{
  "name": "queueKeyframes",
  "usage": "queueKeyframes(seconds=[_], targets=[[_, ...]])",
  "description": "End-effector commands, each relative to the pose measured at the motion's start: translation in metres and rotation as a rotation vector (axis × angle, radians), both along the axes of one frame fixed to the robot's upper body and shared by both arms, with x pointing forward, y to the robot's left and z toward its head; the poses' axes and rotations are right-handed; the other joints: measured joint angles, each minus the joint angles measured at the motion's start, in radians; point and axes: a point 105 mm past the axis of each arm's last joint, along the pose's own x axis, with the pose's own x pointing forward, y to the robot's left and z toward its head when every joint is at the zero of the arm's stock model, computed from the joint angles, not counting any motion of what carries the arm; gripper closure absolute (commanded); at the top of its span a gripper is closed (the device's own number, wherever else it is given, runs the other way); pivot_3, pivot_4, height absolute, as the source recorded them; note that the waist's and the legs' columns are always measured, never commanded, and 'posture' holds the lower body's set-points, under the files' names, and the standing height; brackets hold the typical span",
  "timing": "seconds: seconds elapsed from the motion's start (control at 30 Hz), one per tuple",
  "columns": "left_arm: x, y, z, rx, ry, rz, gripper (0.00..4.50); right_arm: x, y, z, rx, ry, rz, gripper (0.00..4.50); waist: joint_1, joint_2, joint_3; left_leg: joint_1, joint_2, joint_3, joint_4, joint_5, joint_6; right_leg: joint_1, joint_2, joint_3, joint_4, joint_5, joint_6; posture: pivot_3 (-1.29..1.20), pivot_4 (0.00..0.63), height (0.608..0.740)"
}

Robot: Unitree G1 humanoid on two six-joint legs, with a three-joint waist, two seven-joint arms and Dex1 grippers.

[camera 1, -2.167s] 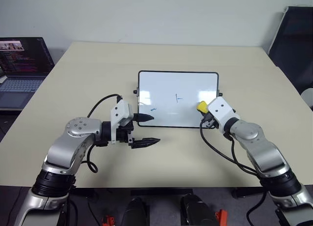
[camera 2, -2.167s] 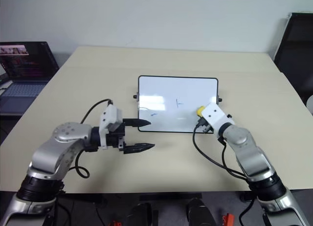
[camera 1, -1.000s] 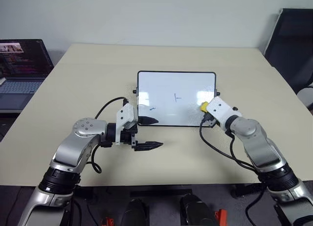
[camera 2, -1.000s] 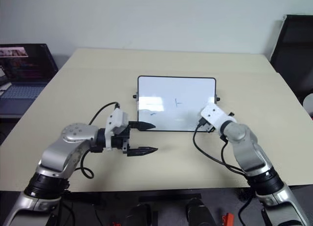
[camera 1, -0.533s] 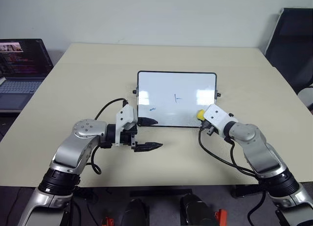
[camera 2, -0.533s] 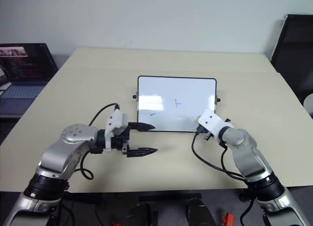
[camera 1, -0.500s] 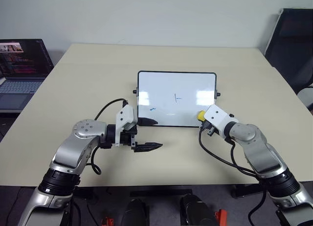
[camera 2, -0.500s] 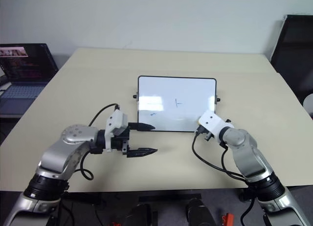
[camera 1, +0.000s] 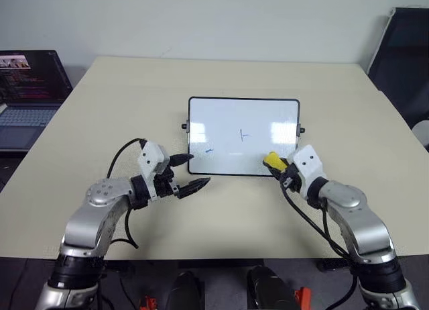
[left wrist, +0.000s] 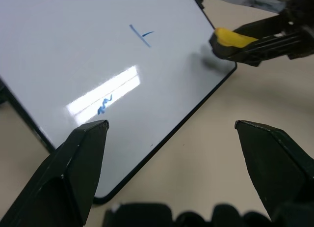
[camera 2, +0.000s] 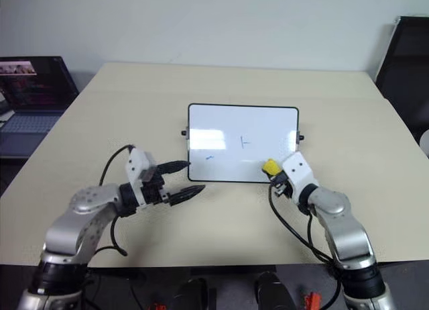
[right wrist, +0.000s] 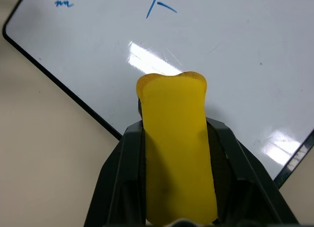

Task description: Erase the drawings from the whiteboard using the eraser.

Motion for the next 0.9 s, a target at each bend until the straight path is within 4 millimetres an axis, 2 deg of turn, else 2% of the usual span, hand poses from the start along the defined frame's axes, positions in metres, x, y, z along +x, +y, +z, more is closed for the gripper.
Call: queueKeyframes(seconds=[0.03,0.23,0.6,0.7,0.8,0.9], targets=[[-0.001,0.006,0.022,-0.064,-0.071,0.076,0.00,-0.008,-0.006,0.027,0.071,-0.116,-0.008,3.23,0.000,0.000,0.000,0.000,0.000,0.000,0.000,0.000,0.000,0.000,0.000,0.000,0.000,-0.001,-0.001,0.00,0.150,0.740],[-0.003,0.013,0.031,-0.076,-0.096,0.150,0.00,-0.016,-0.012,0.026,0.139,-0.133,-0.021,3.23,-0.001,0.000,0.000,0.001,0.000,0.000,0.004,0.000,0.000,0.002,0.000,0.001,0.000,-0.001,-0.004,0.00,0.150,0.740],[0.003,0.008,0.044,-0.034,-0.127,0.147,0.00,-0.009,0.006,0.029,0.068,-0.137,0.065,3.23,-0.001,0.000,0.000,0.001,0.000,0.001,0.003,0.000,0.000,0.002,0.000,0.001,-0.001,-0.001,-0.004,0.00,0.150,0.740],[0.007,0.007,0.046,-0.005,-0.137,0.128,0.00,-0.001,0.017,0.034,0.010,-0.148,0.099,3.23,-0.002,0.000,0.000,0.001,0.000,0.001,0.003,0.000,0.000,0.001,0.000,0.001,-0.001,-0.001,-0.004,0.00,0.150,0.740],[0.016,0.008,0.047,0.014,-0.149,0.116,0.00,0.019,0.038,0.046,-0.049,-0.198,0.139,3.23,-0.008,0.000,0.000,0.002,0.000,0.001,0.004,0.000,0.000,0.001,0.000,0.001,0.000,0.000,-0.005,0.00,0.150,0.740],[0.019,0.002,0.047,0.025,-0.158,0.084,0.00,0.037,0.050,0.052,-0.089,-0.226,0.143,3.23,-0.006,0.000,0.000,0.002,0.000,0.001,0.004,0.000,0.000,0.001,0.000,0.000,0.000,0.000,-0.005,0.00,0.150,0.740]])
